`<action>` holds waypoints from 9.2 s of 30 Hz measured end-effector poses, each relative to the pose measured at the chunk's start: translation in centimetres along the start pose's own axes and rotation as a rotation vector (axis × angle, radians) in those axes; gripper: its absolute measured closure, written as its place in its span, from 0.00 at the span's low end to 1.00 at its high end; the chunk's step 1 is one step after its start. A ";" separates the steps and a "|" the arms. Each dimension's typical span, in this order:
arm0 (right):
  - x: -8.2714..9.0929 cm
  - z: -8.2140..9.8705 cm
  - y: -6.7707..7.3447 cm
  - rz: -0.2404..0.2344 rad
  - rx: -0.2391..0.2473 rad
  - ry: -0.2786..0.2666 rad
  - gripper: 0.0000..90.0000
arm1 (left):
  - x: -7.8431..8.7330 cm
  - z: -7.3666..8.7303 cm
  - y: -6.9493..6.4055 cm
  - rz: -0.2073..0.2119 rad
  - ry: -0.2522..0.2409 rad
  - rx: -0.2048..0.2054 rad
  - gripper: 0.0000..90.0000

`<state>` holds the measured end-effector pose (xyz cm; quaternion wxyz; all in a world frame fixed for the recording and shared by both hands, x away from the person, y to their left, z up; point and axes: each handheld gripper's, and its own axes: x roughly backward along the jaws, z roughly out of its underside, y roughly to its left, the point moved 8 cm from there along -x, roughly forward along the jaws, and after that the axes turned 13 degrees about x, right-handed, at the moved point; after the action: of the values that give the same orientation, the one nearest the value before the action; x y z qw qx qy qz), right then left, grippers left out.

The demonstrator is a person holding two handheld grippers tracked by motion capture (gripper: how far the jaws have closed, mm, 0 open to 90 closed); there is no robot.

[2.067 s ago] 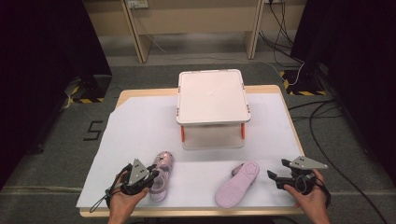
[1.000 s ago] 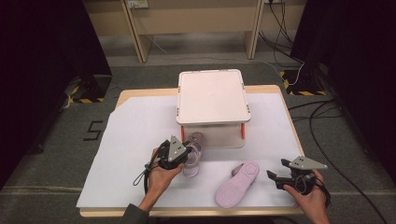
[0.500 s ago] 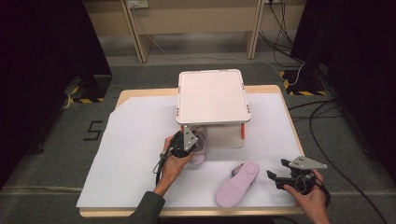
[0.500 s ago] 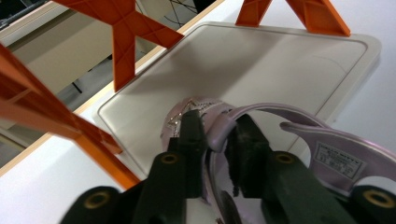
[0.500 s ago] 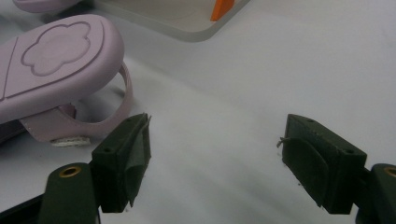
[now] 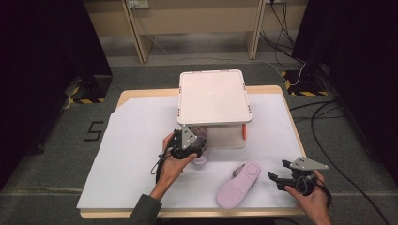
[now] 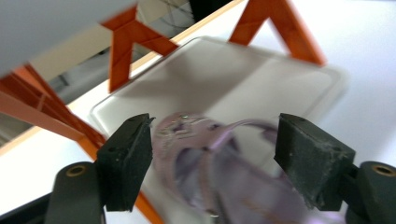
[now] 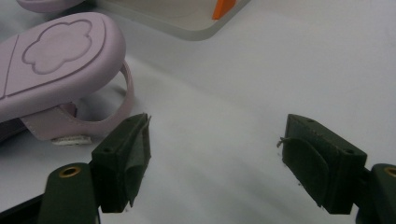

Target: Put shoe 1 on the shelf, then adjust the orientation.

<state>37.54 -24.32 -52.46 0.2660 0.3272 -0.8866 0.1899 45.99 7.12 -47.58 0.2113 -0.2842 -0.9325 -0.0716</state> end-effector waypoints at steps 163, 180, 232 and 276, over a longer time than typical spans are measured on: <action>-5.2 -5.9 7.9 -0.145 0.171 -0.072 0.30 | 9.9 11.3 0.8 0.069 0.117 0.166 0.20; -8.1 -9.5 9.0 -0.194 0.165 -0.149 0.44 | 10.0 11.2 1.0 0.068 0.111 0.168 0.21; -8.8 -11.3 12.7 -0.337 0.407 -0.148 0.69 | 10.5 10.9 1.9 0.047 0.093 0.176 0.21; -3.7 -11.9 16.4 -0.531 0.318 -0.231 0.52 | 10.6 10.8 2.6 0.033 0.084 0.193 0.21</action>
<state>32.89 -4.81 -47.97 0.1492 0.6038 -0.7539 0.2117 35.66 17.30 -52.61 0.2775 -0.2744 -0.9207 0.0101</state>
